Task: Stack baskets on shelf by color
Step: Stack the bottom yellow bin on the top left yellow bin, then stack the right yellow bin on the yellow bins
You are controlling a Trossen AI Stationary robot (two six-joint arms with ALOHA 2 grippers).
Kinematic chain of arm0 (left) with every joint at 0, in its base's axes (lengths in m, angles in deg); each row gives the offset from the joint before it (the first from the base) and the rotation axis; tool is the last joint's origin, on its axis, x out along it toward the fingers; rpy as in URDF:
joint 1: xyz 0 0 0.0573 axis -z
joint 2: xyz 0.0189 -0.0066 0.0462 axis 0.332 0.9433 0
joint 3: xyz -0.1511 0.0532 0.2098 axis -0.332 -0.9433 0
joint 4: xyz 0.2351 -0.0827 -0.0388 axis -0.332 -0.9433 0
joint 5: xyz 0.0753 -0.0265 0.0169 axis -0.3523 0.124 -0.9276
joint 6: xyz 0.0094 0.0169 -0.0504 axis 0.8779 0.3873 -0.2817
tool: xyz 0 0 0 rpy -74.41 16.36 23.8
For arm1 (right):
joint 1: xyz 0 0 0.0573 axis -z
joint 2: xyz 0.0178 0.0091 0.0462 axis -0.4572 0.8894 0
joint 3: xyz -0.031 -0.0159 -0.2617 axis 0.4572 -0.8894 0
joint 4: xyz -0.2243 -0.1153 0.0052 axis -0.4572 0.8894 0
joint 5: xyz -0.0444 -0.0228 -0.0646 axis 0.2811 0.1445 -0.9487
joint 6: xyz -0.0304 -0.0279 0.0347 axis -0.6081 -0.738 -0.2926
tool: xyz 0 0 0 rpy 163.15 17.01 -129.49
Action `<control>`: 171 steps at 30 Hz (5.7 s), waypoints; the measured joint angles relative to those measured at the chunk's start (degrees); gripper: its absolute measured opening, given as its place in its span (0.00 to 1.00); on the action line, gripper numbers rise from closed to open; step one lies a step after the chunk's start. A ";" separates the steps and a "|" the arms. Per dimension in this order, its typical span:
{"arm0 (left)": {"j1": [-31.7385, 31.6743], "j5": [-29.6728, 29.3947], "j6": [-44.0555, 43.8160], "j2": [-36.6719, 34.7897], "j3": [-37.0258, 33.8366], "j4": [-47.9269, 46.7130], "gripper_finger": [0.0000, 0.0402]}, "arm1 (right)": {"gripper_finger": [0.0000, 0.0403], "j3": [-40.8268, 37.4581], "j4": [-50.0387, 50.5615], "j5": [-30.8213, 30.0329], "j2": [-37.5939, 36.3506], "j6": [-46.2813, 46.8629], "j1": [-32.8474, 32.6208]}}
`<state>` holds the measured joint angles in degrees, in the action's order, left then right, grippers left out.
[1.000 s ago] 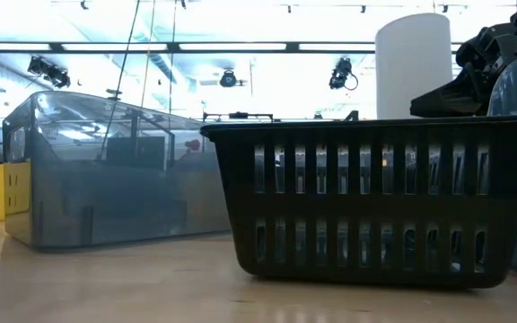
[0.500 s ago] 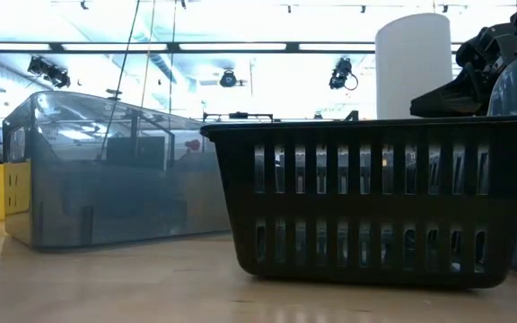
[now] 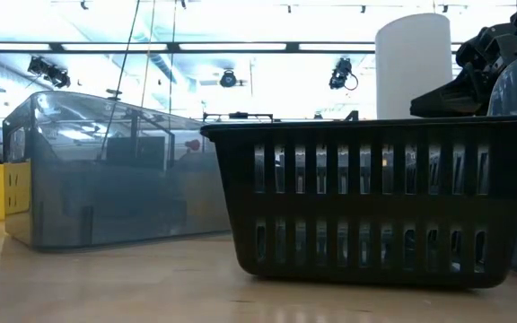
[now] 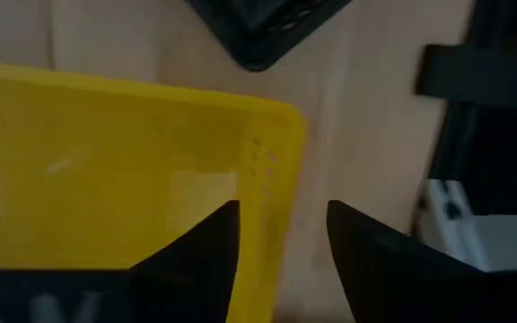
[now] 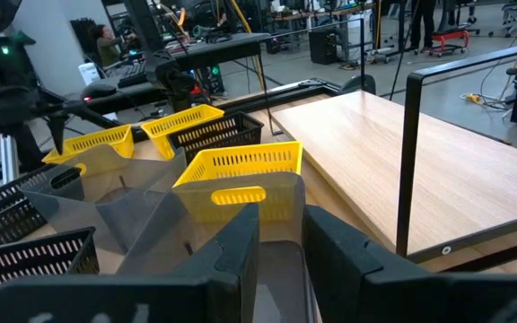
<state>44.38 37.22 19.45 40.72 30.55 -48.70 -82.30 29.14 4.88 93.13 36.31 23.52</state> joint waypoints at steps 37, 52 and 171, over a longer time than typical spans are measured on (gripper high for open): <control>-6.98 9.64 1.49 -0.69 8.39 -17.26 0.02 | 0.23 0.02 0.00 0.00 -0.01 -0.02 -0.01; -13.77 -2.22 8.27 -1.24 15.56 -30.79 0.02 | 0.23 0.01 0.00 0.00 -0.01 -0.01 0.00; -59.80 -9.82 89.82 2.10 -6.97 23.73 0.23 | 0.23 0.00 -3.32 0.92 1.24 0.00 -0.02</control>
<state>-15.42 27.40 109.27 42.82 23.58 -24.97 -82.30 25.83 5.80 94.38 36.31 23.51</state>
